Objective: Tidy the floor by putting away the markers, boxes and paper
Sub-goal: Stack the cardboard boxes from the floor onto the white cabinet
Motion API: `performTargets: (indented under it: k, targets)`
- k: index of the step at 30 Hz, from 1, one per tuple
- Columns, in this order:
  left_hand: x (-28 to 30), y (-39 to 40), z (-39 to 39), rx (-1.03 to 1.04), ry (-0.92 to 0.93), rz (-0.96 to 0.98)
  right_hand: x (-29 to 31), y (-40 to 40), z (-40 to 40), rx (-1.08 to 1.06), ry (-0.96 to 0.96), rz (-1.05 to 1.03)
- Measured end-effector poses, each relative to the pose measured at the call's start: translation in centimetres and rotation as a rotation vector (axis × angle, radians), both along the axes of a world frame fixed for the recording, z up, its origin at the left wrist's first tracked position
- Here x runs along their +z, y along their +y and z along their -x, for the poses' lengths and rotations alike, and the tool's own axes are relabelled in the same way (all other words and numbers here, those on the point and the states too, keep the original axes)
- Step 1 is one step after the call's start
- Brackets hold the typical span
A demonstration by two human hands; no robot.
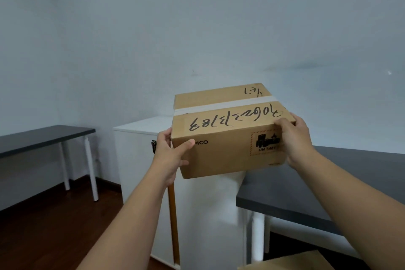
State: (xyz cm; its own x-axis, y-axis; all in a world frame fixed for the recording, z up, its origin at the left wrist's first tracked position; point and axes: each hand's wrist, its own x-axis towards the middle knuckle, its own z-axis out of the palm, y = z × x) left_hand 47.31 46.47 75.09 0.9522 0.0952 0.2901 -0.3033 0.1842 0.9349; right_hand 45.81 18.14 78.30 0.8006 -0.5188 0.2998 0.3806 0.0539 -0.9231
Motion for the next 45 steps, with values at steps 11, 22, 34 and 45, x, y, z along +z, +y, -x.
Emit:
performTargets:
  k: [11,22,34,45]
  targets:
    - [2.2,4.4,-8.7,-0.008,0.005,-0.321,-0.3,3.3,-7.6,-0.05,-0.009,0.177]
    - [-0.4,1.6,-12.2,0.27,-0.408,-0.476,-0.2,5.5,-13.0,-0.035,0.312,0.667]
    - [-1.6,9.0,-27.8,0.038,-0.094,-0.397,-3.9,10.2,-17.5,0.374,0.181,0.502]
    - [-3.7,15.9,-38.9,-0.062,-0.146,-0.256,-4.5,16.4,-27.9,0.149,0.157,0.608]
